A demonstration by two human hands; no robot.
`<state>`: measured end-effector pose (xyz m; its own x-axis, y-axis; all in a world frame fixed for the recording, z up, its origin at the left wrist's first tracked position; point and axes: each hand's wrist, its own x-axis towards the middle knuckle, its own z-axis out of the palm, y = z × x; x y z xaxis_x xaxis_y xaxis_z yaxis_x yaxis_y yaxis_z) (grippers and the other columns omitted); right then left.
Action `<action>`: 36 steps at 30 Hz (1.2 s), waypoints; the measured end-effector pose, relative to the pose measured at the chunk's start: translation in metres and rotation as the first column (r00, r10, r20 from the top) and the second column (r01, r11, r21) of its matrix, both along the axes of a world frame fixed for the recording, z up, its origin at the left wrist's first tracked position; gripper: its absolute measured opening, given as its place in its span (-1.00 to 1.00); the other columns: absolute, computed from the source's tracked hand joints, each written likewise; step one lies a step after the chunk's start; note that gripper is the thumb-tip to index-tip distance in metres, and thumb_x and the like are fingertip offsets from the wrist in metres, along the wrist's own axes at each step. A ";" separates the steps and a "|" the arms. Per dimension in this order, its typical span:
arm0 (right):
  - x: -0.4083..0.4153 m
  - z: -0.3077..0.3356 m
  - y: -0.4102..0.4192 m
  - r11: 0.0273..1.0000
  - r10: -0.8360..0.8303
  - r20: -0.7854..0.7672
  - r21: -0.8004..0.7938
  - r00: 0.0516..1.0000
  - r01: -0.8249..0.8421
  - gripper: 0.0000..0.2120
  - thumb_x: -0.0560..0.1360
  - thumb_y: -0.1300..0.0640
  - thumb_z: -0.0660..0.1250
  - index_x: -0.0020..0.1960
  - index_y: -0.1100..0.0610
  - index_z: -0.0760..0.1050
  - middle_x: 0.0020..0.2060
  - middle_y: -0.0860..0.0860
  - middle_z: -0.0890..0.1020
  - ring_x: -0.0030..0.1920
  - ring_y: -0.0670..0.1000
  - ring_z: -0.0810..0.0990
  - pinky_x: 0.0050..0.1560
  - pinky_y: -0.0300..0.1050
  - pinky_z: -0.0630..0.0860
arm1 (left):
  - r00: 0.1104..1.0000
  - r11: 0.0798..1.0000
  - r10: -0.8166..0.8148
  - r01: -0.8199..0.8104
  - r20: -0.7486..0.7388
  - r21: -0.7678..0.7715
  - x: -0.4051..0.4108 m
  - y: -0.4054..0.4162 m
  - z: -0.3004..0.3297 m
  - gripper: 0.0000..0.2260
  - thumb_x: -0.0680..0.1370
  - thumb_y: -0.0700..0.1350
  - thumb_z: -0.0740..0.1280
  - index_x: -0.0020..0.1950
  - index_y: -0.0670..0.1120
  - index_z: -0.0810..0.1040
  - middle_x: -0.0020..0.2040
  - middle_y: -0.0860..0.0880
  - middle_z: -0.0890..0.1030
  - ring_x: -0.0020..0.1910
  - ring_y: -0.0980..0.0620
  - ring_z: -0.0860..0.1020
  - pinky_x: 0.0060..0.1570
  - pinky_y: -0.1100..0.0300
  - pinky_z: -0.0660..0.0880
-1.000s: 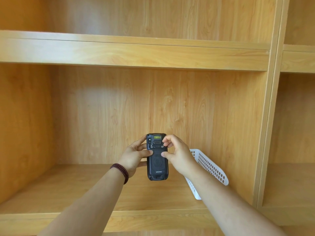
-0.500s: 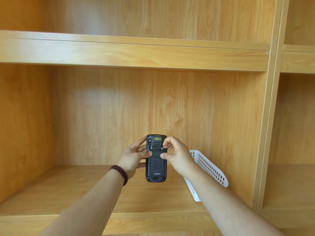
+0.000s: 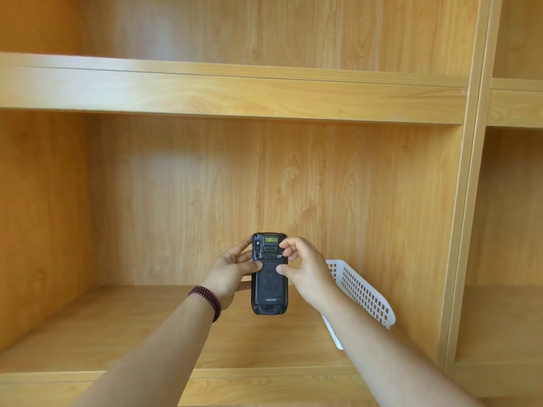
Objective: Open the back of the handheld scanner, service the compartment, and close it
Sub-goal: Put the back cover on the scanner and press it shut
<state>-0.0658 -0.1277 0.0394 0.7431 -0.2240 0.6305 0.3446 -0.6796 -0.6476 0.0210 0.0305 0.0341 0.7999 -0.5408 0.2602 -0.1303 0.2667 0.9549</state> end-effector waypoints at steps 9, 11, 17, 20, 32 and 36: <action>0.002 0.003 -0.002 1.000 0.013 -0.019 -0.018 1.000 -0.013 -0.62 0.43 0.30 0.44 0.09 -0.10 0.48 -0.12 -0.13 0.49 -0.08 -0.12 0.46 -0.09 -0.44 0.37 | 1.000 1.000 0.001 -0.001 -0.007 -0.012 -0.003 -0.002 0.001 -0.44 0.50 -0.39 0.35 0.41 0.06 0.43 0.12 -0.03 0.70 0.07 -0.02 0.66 -0.09 0.00 0.59; 0.000 0.001 -0.002 0.999 0.022 -0.024 -0.043 0.999 -0.023 -0.72 0.47 0.27 0.41 0.02 -0.06 0.45 -0.21 -0.10 0.48 -0.15 -0.13 0.47 -0.12 -0.39 0.39 | 1.000 0.999 0.008 -0.008 -0.019 -0.031 -0.003 -0.003 0.001 -0.43 0.50 -0.39 0.36 0.42 0.04 0.42 0.13 -0.03 0.69 0.08 -0.03 0.66 -0.09 0.00 0.59; -0.001 0.001 -0.002 0.999 0.037 0.025 0.013 0.999 -0.037 -0.70 0.46 0.27 0.42 0.05 -0.05 0.42 -0.16 -0.10 0.49 -0.11 -0.15 0.47 -0.09 -0.45 0.39 | 1.000 1.000 0.002 -0.002 0.005 -0.024 0.000 -0.001 0.006 -0.43 0.50 -0.38 0.37 0.43 0.05 0.41 0.12 -0.02 0.70 0.05 0.01 0.66 -0.06 -0.02 0.59; -0.001 0.002 -0.001 0.999 0.036 0.040 -0.004 0.999 -0.036 -0.61 0.44 0.29 0.43 0.10 -0.09 0.39 -0.04 -0.11 0.50 0.01 -0.15 0.45 -0.03 -0.43 0.35 | 1.000 1.000 -0.002 0.002 0.011 -0.010 0.001 -0.001 0.007 -0.44 0.50 -0.38 0.36 0.41 0.06 0.42 0.13 -0.01 0.70 0.05 0.01 0.66 -0.04 -0.04 0.59; 0.005 0.002 -0.004 0.998 -0.001 -0.012 -0.059 1.000 0.000 -0.63 0.43 0.26 0.44 0.07 -0.10 0.42 -0.09 -0.16 0.49 -0.05 -0.09 0.47 -0.03 -0.31 0.41 | 1.000 1.000 -0.001 0.001 0.018 -0.019 0.000 -0.002 0.002 -0.45 0.49 -0.39 0.37 0.37 0.08 0.45 0.13 -0.02 0.70 0.05 -0.03 0.67 -0.04 -0.06 0.59; 0.006 0.000 -0.005 1.000 -0.018 -0.006 -0.025 1.000 0.018 -0.66 0.40 0.27 0.46 0.04 -0.06 0.45 -0.10 -0.16 0.50 -0.08 -0.11 0.47 -0.05 -0.33 0.40 | 1.000 1.000 -0.004 0.004 0.008 -0.031 -0.001 -0.002 0.001 -0.44 0.49 -0.40 0.36 0.39 0.06 0.45 0.13 -0.04 0.69 0.06 -0.03 0.67 -0.10 -0.01 0.60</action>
